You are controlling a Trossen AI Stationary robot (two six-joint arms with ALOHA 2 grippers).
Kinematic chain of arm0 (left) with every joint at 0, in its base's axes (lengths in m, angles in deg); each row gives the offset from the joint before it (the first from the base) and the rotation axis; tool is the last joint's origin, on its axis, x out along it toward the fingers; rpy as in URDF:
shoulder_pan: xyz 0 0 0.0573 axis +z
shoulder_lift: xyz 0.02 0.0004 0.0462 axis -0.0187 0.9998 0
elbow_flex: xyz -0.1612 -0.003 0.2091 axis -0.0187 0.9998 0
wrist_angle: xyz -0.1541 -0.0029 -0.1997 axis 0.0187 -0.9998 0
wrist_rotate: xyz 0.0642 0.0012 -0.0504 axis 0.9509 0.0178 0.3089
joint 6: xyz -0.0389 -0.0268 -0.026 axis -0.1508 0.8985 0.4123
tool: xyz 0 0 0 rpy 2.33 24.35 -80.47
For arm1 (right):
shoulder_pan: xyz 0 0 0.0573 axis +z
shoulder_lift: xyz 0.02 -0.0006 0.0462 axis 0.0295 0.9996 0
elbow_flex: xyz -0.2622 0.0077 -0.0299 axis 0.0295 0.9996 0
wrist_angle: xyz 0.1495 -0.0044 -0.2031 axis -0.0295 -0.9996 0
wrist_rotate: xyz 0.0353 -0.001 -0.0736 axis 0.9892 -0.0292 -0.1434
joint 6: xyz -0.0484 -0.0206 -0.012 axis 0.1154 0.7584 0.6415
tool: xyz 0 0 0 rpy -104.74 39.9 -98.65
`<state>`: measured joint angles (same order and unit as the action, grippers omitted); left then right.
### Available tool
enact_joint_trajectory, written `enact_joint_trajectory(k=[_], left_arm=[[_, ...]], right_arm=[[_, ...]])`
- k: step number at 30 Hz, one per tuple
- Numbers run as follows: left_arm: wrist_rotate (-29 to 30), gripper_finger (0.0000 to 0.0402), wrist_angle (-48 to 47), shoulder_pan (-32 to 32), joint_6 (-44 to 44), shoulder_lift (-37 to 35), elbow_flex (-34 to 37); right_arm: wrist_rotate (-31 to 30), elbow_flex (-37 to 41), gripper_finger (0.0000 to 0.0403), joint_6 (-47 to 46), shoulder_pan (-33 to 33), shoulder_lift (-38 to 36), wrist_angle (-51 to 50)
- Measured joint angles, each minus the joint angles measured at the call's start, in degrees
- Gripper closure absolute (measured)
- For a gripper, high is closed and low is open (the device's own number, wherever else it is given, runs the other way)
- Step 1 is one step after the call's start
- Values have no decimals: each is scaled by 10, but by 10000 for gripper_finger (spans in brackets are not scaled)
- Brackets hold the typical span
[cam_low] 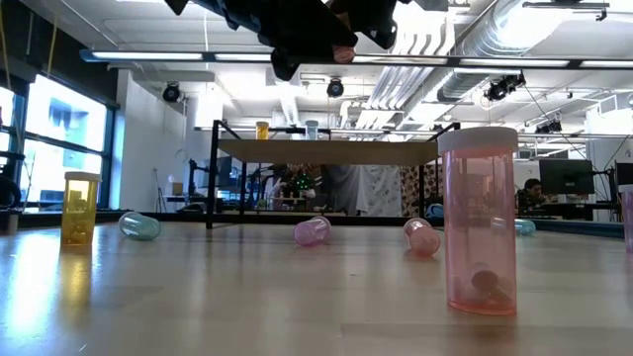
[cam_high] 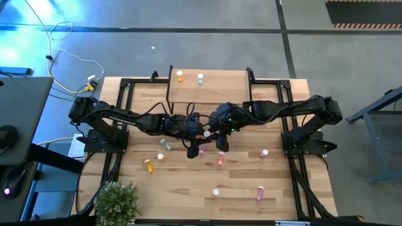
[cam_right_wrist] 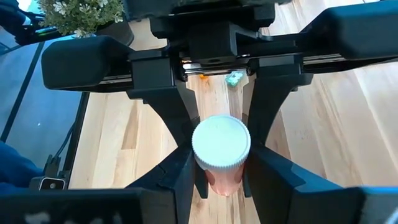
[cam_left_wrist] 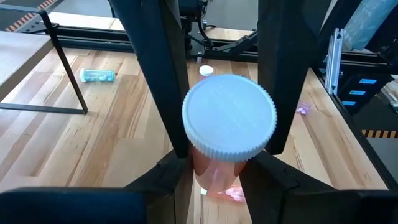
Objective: Pick and place medicine bottles onto shelf by color
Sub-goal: Put the bottom left pink pill bottle on the shelf
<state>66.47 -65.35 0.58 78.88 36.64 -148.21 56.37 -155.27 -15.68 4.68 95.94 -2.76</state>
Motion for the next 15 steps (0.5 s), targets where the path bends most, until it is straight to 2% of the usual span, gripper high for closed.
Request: enact_joint_trajectory(k=[9, 15], left_arm=[[0, 222, -14, 0, 0, 0, 0], [1, 171, -42, 11, 18, -9, 0]], right_arm=[[-3, 0, 282, -3, 0, 0, -1], [-4, 0, 297, -3, 0, 0, -1]])
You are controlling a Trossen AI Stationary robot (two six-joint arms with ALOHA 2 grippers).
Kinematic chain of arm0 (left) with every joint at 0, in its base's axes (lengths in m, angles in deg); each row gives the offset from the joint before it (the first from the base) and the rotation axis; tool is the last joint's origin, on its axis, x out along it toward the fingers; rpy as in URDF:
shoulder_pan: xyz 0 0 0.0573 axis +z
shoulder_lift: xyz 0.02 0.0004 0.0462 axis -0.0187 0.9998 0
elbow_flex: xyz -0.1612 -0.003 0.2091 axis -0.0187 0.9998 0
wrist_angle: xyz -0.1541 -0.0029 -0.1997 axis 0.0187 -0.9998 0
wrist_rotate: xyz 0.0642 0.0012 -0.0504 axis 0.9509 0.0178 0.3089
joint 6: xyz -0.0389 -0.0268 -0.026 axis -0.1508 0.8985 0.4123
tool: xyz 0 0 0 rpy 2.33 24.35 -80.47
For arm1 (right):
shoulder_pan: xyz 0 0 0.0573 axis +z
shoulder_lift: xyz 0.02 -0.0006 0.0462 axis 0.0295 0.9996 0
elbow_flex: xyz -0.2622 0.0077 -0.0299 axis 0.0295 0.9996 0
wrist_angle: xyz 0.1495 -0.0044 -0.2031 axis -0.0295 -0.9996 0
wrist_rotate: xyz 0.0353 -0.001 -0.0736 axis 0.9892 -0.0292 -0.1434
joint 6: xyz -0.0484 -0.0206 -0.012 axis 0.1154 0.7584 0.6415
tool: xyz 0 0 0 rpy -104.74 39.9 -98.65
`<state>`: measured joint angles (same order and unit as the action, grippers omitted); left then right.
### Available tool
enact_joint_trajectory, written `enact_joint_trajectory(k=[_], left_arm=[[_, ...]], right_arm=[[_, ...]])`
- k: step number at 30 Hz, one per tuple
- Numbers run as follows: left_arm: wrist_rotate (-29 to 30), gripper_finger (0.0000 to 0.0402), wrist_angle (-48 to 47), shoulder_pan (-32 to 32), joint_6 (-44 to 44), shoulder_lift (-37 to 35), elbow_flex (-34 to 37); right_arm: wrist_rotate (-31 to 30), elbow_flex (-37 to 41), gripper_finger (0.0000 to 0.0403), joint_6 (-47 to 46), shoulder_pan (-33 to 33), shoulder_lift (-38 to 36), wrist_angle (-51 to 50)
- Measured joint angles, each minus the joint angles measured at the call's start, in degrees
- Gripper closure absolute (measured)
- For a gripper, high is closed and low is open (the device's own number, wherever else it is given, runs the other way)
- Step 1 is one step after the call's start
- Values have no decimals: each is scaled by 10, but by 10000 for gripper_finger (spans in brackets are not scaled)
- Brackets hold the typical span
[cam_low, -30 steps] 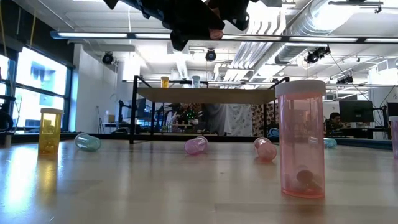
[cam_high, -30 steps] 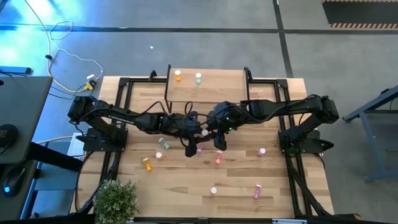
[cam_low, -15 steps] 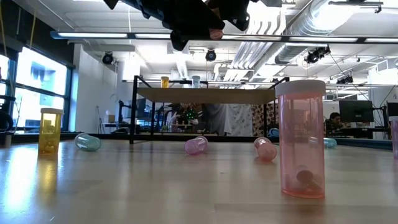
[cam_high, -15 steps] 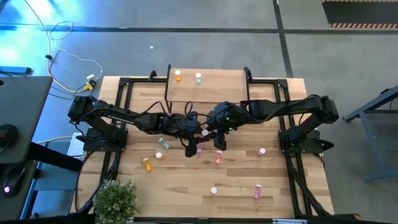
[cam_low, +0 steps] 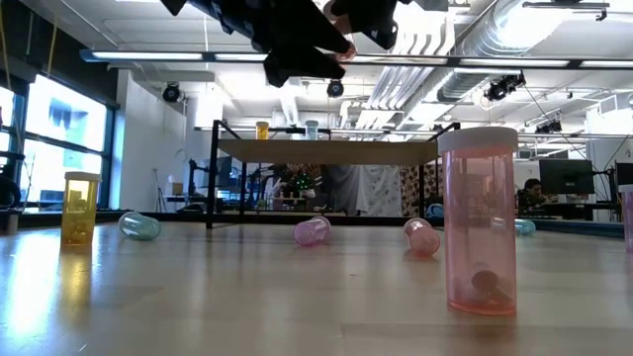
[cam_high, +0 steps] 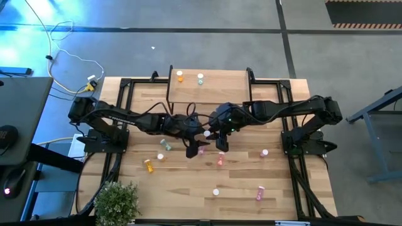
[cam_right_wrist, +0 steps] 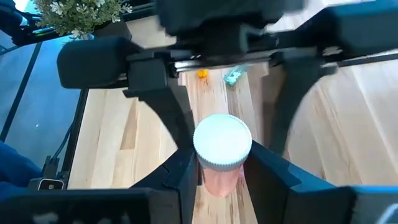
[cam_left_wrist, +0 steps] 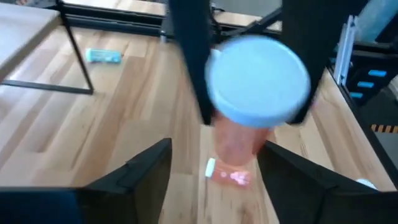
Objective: Pick and place medicine bottles onto shelf by color
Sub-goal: Put the bottom left pink pill bottle on the shelf
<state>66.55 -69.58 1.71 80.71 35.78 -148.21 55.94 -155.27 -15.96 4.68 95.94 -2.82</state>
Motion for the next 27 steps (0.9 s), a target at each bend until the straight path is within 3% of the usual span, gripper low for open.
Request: enact_joint_trajectory(k=[6, 27], left_arm=[[-4, 150, -30, 21, -4, -24, 0], [-15, 156, -111, 45, -51, -61, 0]], right_arm=[[-23, 0, 299, 0, 0, 0, 1], [-68, 0, 309, -33, -1, -2, 20]])
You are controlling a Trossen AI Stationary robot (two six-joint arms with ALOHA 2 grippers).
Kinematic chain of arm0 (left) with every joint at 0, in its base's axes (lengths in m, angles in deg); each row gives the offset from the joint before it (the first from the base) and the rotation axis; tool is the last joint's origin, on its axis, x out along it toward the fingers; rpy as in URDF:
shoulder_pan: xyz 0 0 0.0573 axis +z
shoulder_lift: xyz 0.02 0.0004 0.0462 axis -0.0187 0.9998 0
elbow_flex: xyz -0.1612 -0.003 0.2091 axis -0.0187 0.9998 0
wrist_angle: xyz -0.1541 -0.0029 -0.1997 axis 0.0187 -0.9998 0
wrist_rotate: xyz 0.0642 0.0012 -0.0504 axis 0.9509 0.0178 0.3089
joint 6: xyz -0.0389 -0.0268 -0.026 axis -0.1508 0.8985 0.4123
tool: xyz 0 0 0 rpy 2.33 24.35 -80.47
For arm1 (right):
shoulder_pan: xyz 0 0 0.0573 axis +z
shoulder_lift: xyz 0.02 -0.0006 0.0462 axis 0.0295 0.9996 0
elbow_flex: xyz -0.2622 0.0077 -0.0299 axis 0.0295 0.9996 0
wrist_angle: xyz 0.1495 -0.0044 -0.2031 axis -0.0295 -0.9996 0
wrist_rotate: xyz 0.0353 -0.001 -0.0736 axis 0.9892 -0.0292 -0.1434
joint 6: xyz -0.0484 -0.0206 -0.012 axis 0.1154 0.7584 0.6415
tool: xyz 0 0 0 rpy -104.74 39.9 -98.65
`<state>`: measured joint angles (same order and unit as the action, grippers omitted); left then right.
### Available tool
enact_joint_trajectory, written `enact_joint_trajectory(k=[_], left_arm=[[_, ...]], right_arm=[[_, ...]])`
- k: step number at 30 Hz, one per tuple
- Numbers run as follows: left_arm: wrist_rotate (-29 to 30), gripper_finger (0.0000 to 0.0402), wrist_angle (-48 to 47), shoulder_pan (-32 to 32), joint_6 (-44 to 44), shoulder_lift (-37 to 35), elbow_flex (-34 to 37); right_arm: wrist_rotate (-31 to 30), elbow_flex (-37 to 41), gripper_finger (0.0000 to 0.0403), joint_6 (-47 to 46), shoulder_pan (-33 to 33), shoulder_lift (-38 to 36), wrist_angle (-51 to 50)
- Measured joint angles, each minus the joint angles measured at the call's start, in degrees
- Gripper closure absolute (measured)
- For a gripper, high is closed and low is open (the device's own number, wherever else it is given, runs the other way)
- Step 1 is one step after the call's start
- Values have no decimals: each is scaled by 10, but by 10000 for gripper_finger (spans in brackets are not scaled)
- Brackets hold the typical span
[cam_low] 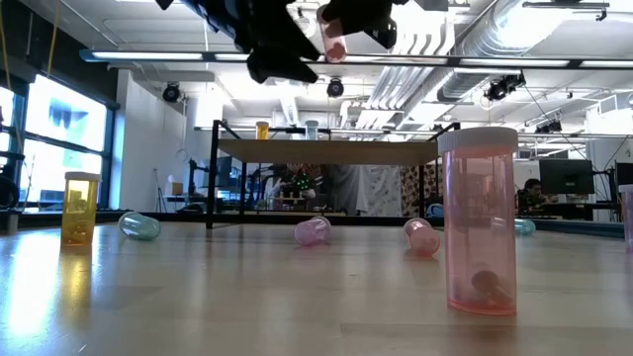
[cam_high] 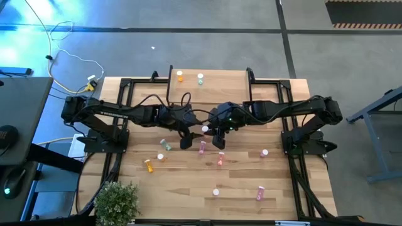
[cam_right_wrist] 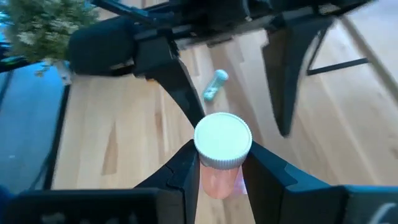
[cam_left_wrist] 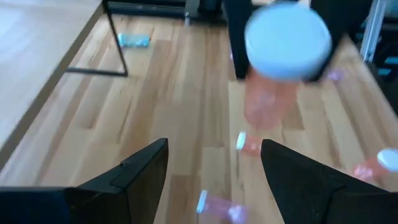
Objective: Pick and place medicine bottles onto shelf by color
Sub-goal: Put the bottom left pink pill bottle on the shelf
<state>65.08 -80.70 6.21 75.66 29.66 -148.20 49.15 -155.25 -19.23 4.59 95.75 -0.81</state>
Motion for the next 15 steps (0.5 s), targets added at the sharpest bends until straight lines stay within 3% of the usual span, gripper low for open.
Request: enact_joint_trajectory(k=[8, 15], left_arm=[[18, 155, -25, 35, -31, -50, 0], [20, 155, -25, 78, -55, -81, 0]], right_arm=[[-91, 0, 309, 42, -30, -54, 2], [-127, 0, 309, 149, -112, -138, 35]])
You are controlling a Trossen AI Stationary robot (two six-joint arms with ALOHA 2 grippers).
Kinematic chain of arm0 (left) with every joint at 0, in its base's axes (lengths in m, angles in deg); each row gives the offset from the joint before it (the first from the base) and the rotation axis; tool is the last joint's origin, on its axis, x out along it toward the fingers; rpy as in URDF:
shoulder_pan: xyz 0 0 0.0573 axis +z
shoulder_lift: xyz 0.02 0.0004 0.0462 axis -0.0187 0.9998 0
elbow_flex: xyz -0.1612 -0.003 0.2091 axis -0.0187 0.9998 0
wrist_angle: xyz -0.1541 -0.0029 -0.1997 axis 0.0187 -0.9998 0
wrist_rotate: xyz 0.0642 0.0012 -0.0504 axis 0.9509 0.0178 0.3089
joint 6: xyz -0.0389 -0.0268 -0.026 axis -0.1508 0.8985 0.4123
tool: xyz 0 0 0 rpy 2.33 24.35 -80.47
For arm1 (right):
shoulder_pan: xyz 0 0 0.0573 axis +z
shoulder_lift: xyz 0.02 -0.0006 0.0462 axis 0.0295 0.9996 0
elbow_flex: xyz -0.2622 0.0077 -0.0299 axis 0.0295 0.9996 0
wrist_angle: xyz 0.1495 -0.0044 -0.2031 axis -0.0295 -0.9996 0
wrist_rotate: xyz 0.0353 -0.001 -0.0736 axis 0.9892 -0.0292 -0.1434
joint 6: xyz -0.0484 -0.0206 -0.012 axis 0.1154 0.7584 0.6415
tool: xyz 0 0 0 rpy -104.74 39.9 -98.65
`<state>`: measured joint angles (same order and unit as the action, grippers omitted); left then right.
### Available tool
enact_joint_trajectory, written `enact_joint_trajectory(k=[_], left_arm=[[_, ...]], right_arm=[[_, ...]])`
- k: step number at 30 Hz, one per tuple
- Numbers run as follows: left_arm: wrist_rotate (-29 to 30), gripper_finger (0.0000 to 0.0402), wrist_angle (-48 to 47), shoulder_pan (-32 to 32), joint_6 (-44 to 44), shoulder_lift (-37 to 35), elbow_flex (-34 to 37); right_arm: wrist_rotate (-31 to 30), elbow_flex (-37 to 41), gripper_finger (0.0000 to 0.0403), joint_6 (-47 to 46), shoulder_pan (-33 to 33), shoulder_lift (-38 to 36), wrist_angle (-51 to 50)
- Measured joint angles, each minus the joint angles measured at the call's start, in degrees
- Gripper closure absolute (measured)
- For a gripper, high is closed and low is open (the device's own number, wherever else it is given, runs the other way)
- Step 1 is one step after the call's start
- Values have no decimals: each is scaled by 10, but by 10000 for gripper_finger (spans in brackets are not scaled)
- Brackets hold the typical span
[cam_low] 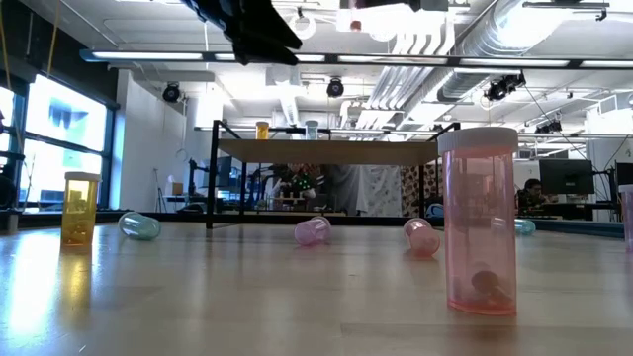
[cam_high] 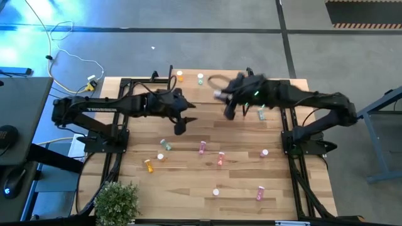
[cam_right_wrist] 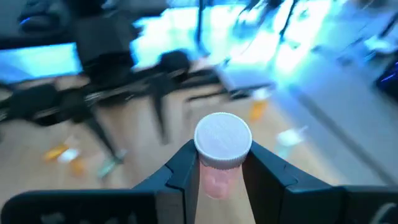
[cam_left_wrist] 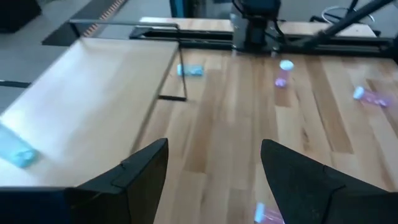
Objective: Pick and place medicine bottles onto shelf by color
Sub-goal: Put the bottom left pink pill bottle on the shelf
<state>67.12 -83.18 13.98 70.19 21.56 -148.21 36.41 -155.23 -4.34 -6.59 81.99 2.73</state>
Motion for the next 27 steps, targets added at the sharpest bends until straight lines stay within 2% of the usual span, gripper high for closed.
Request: enact_joint_trajectory(k=[5, 10, 13, 15, 22, 27], left_arm=[[0, 155, 2, 30, 0, -13, 0], [0, 155, 2, 56, 1, -18, 0], [0, 155, 3, 69, 1, -18, 0], [0, 155, 2, 75, 1, -18, 0], [46, 155, 3, 86, 6, -18, 0], [79, 155, 2, 86, 6, -18, 0]], right_arm=[[17, 2, 309, 67, -101, -46, 22], [134, 69, 309, 77, -219, -57, 98], [194, 121, 309, 59, -266, -49, 159], [226, 150, 309, 53, -284, -43, 202], [268, 203, 309, 69, -300, 12, 280], [274, 207, 309, 95, -300, 66, 285]])
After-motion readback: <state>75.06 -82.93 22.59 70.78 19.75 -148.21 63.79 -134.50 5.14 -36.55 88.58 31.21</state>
